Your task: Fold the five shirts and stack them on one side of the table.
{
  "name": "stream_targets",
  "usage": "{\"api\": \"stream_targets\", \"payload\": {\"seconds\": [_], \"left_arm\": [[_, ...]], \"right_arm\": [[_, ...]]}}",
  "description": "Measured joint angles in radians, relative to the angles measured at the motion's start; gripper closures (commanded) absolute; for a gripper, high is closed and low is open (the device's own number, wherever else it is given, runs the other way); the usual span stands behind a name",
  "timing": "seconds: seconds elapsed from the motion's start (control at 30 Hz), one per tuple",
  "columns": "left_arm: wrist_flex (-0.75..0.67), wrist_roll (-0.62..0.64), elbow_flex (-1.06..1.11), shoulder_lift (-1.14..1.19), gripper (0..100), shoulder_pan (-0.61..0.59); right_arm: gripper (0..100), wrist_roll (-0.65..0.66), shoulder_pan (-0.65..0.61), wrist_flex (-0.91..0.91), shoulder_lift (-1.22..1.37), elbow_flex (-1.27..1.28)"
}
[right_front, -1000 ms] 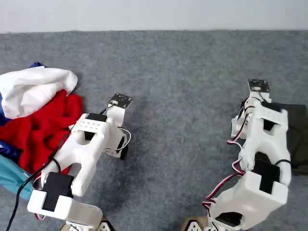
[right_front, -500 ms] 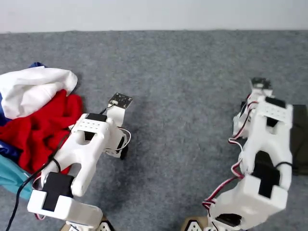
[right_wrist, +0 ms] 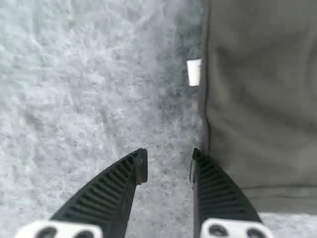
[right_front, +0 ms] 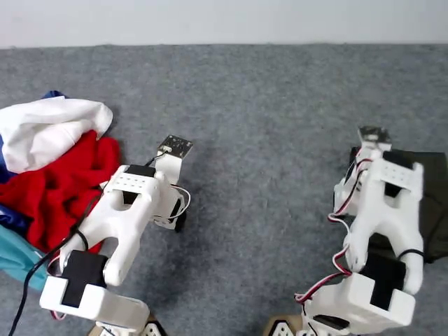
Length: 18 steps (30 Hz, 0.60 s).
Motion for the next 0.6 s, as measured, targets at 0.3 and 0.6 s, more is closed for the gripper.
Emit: {"api": "stream_targets", "payload": {"seconds": [0.3,0.6], "left_arm": [[0.0,0.0,0.0,0.0,83,0.0],[0.0,0.0,0.0,0.0,83,0.0]], "right_arm": [[84.7,0.0,-0.006,-0.037,-0.014,0.057],[84.7,0.126,-0.087,0.173,-0.322,0.057]]}}
